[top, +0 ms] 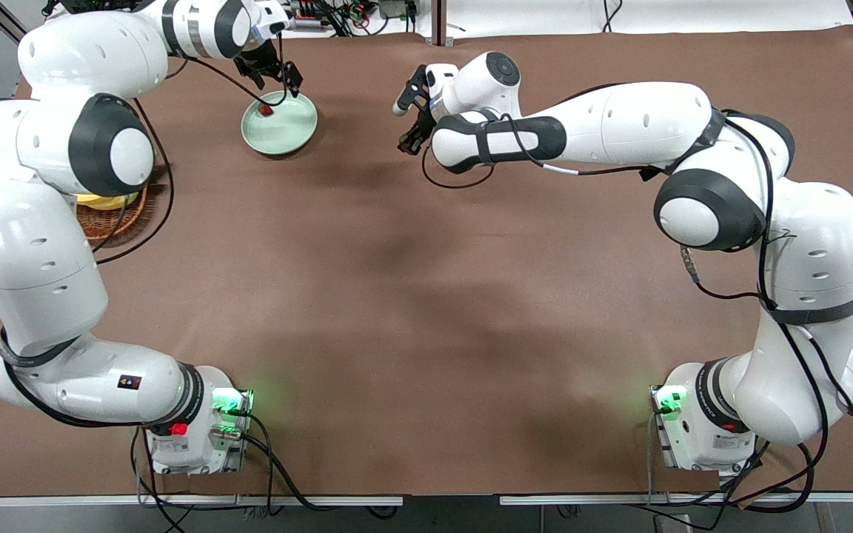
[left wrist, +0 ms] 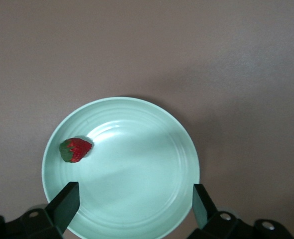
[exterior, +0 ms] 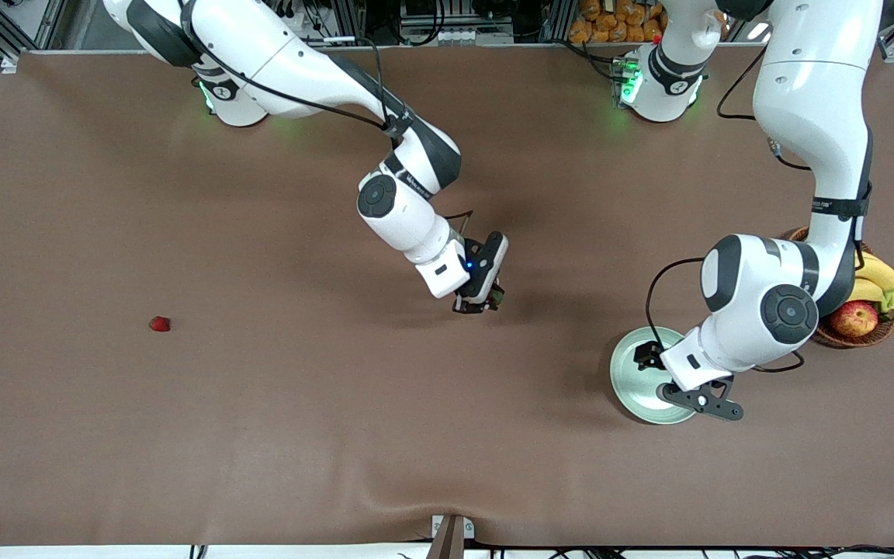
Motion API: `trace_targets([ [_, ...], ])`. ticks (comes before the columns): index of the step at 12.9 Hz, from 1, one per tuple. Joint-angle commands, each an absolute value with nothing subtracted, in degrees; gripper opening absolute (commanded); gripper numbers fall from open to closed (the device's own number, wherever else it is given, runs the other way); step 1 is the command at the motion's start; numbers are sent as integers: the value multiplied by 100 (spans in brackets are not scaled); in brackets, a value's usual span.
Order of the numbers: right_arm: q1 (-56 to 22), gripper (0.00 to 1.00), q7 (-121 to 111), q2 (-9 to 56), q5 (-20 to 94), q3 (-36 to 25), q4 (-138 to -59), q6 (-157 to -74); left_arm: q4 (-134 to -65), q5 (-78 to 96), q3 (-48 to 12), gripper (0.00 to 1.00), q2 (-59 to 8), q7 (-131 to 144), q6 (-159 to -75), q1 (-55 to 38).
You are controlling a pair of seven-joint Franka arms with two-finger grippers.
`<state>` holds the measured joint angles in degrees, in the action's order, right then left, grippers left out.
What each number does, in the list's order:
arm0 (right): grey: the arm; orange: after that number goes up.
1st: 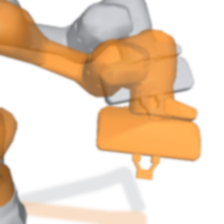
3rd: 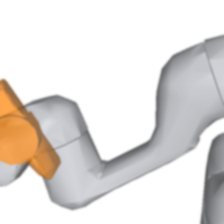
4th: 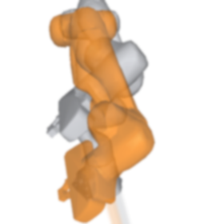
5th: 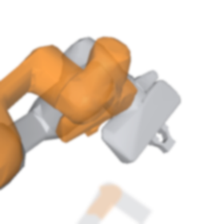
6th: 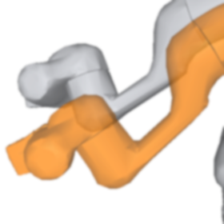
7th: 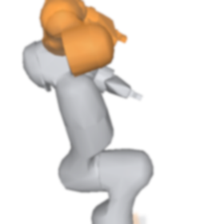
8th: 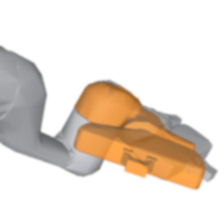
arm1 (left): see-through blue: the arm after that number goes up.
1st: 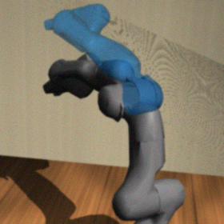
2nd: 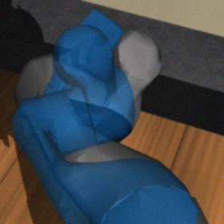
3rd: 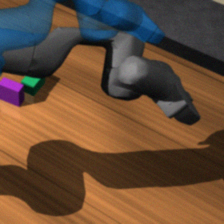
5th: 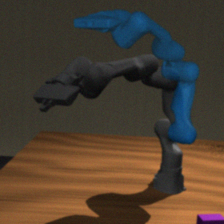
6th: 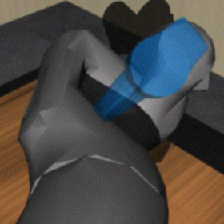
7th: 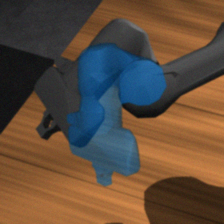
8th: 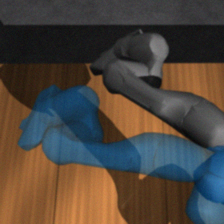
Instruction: Collect all strawberries into plate
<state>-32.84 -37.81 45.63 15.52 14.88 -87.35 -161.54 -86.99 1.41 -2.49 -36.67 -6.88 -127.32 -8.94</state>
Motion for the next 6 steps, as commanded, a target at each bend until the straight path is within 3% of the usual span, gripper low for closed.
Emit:
trace_targets([
  [1, -3261, 8, -3911, 4868, 1608, 1485, -8666, -16785, -8754, 220, -290, 100, -3481, -221, -12542, -1054],
  [6, -3217, 15, -3999, 5001, 1591, 1485, -8745, -16936, -8763, 220, -316, 100, -3472, 325, -12507, -1291],
])
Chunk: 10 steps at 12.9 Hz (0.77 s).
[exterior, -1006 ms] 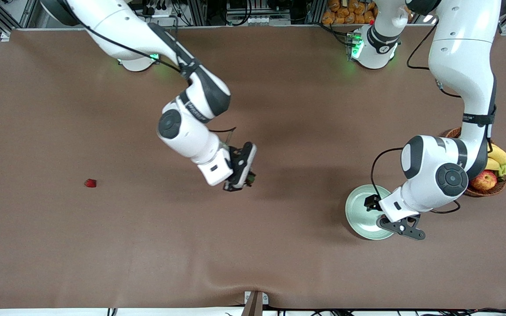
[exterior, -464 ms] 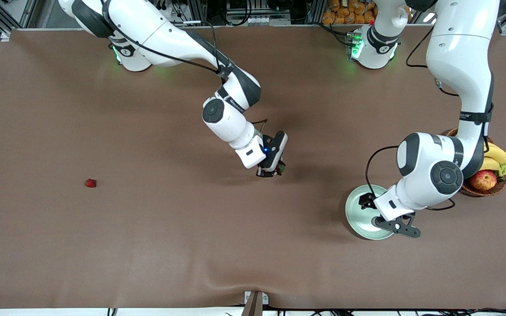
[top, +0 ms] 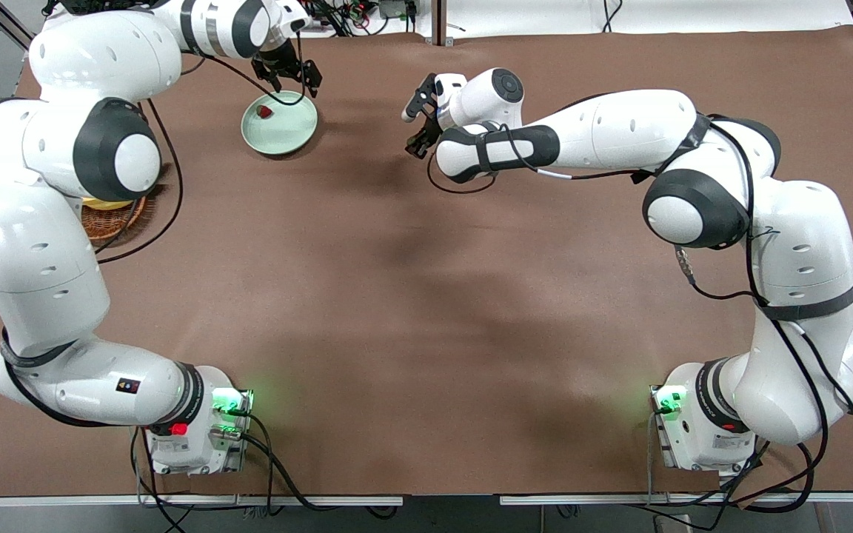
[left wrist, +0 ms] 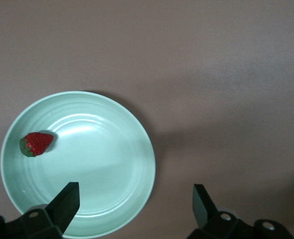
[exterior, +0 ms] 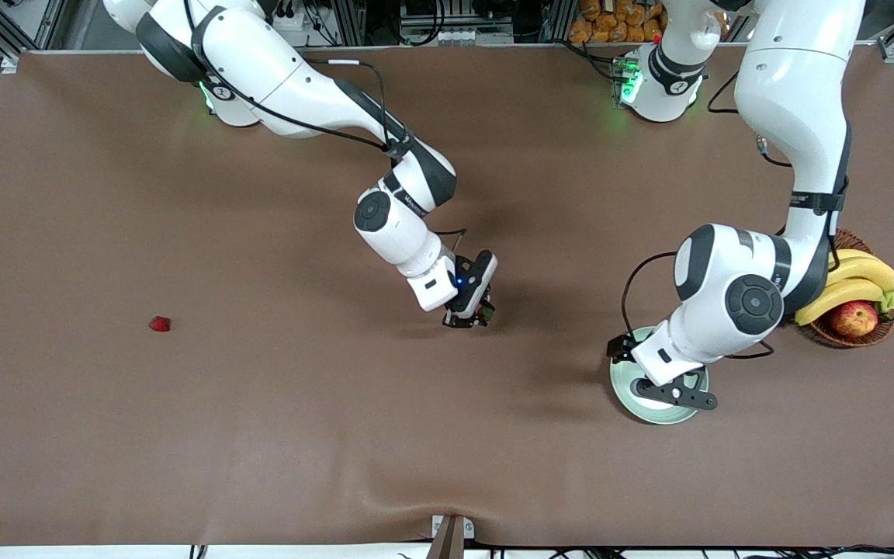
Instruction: Collect all strawberries into plate
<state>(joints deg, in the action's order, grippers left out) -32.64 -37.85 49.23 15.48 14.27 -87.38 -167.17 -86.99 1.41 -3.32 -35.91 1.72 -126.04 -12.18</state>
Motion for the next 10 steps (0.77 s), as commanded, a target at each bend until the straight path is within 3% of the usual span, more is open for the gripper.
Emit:
trace_targets([
  [1, -3225, 15, -3999, 5027, 1591, 1485, -8763, -16989, -8763, 211, -316, 100, -3472, 343, -12507, -1309],
  [5, -3199, 22, -4166, 5141, 1591, 1485, -8921, -17288, -8754, 211, -316, 100, -3489, 650, -12507, -1476],
  [10, -3225, 24, -4315, 5264, 1591, 1485, -9053, -17525, -8745, 193, -316, 100, -3542, 993, -12507, -1661],
])
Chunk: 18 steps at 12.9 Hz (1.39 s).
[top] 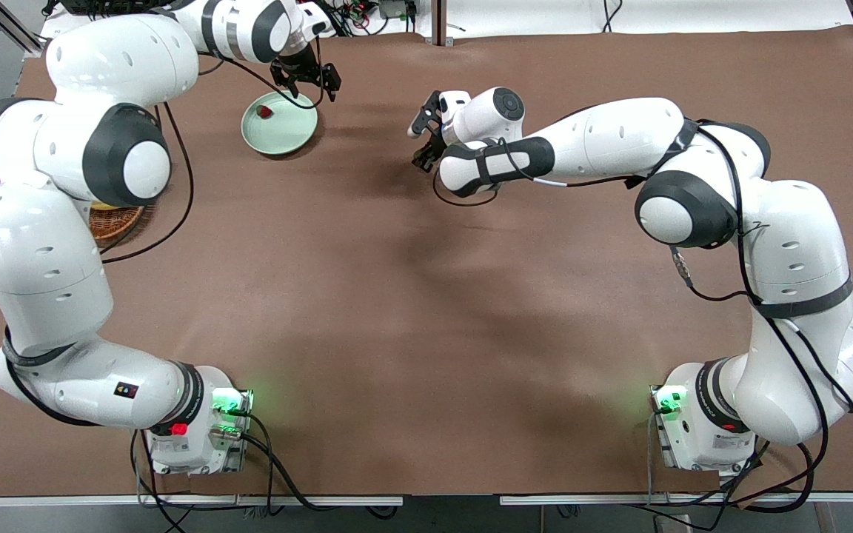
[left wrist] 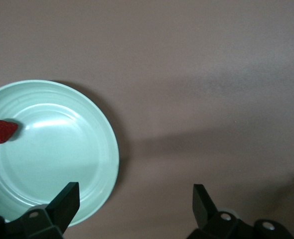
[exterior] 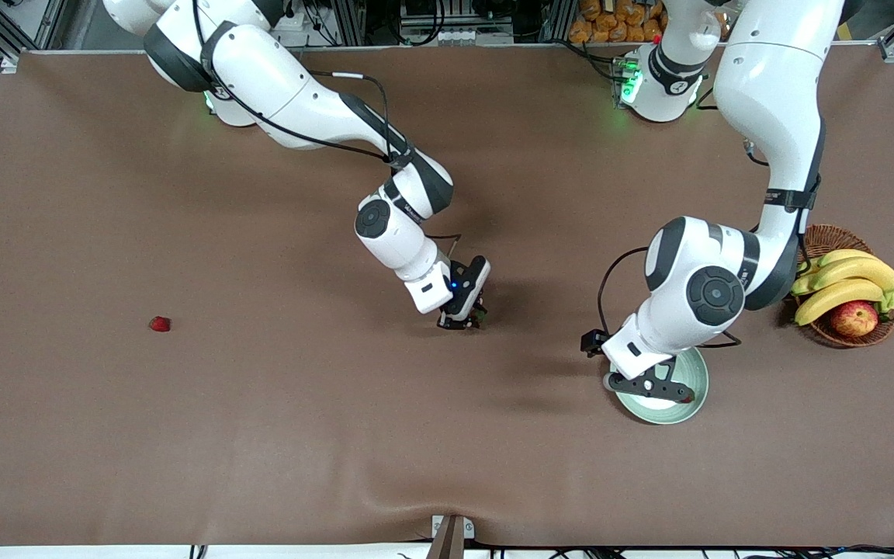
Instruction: Collect all strawberries into plate
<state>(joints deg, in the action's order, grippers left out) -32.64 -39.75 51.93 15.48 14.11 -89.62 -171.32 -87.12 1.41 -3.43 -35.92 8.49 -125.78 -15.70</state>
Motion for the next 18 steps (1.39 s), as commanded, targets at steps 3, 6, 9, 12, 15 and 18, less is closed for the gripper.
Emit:
trace_targets([
  [3, -3243, 100, -4324, 5265, 1617, 1485, -9062, -17622, -8745, 211, -316, 100, -3586, 1002, -12507, -1670],
  [6, -3173, 100, -4368, 4985, 1617, 1485, -9176, -17613, -8745, 193, -316, 100, -3595, 1195, -12507, -1679],
  [9, -2875, 100, -4710, 4607, 1617, 1503, -9368, -17534, -8745, 202, -316, 100, -3595, 1509, -12507, -1862],
  [12, -2602, 100, -4685, 4194, 1617, 1529, -9597, -17290, -8588, 185, -316, 100, -3743, 2213, -12524, -2284],
  [15, -2155, 100, -4649, 3667, 1652, 1529, -9624, -16228, -8499, 185, -308, 100, -3876, 2697, -12761, -2715],
  [18, -1689, 100, -4658, 3367, 1652, 1529, -9633, -15541, -8490, 193, -316, 100, -3990, 2856, -13191, -2917],
])
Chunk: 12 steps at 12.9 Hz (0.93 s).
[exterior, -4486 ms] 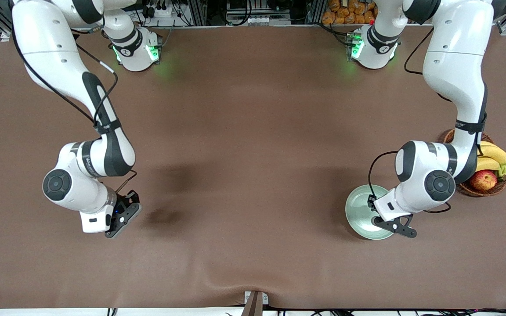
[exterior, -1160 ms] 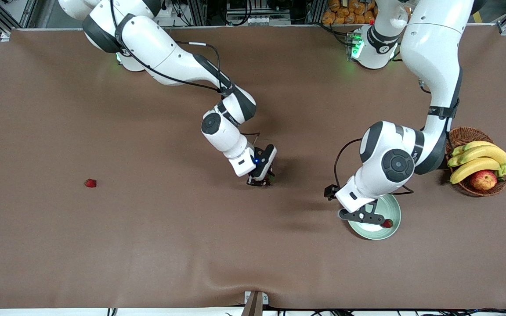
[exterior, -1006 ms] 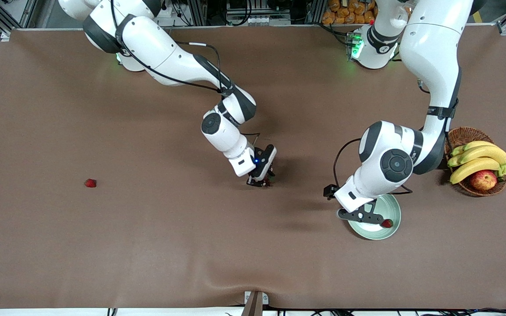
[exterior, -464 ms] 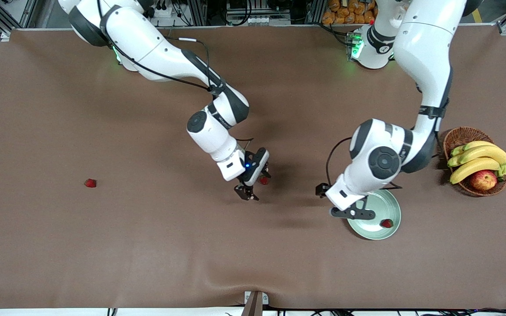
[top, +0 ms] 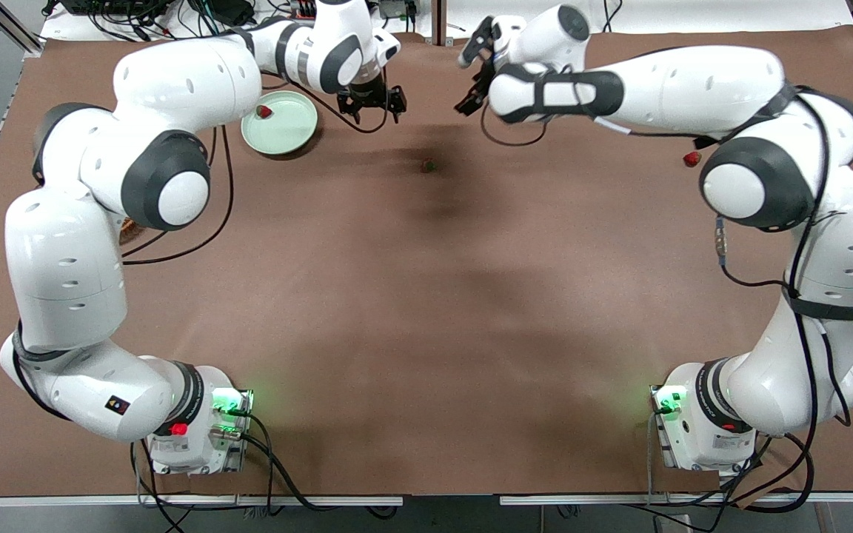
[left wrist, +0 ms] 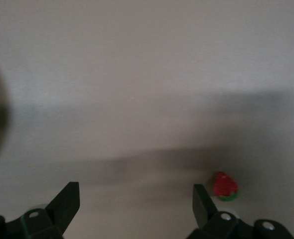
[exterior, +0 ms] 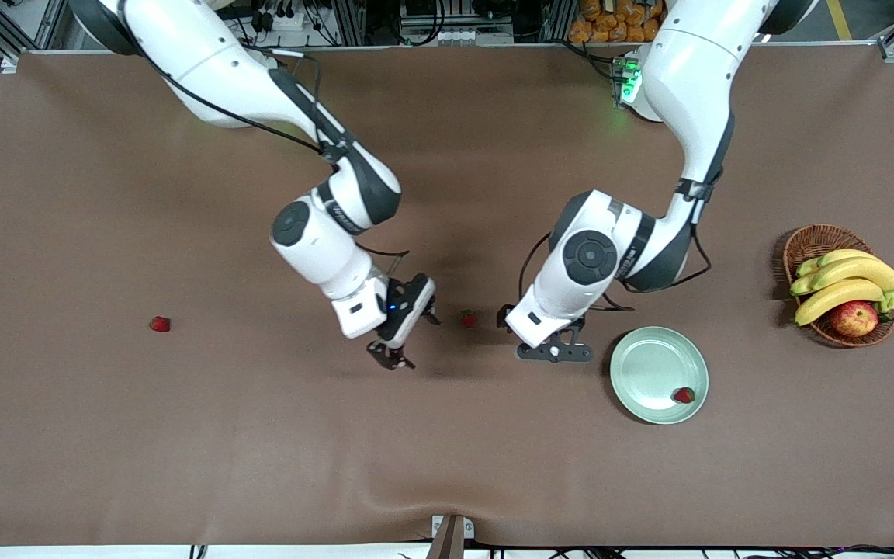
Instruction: Collect all strawberries into plate
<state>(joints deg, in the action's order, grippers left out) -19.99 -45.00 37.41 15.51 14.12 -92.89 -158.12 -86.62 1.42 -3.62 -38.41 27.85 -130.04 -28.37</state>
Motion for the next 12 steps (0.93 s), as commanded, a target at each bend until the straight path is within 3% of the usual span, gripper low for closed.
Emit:
trace_targets([
  [1, -1522, 100, -4650, 3262, 1661, 1529, -9633, -15287, -8490, 193, -316, 100, -4069, 2865, -13332, -2988],
  [5, -854, 100, -4632, 3015, 1661, 1521, -9624, -14696, -8473, 202, -316, 100, -4534, 3250, -14077, -3392],
  [9, -72, 100, -4684, 3006, 1661, 1529, -9580, -14100, -8332, 71, -264, 100, -4702, 3200, -14238, -3858],
  [12, 429, 100, -4720, 2918, 1661, 1521, -9580, -13642, -8349, -482, -246, 92, -4825, 3200, -14370, -4043],
])
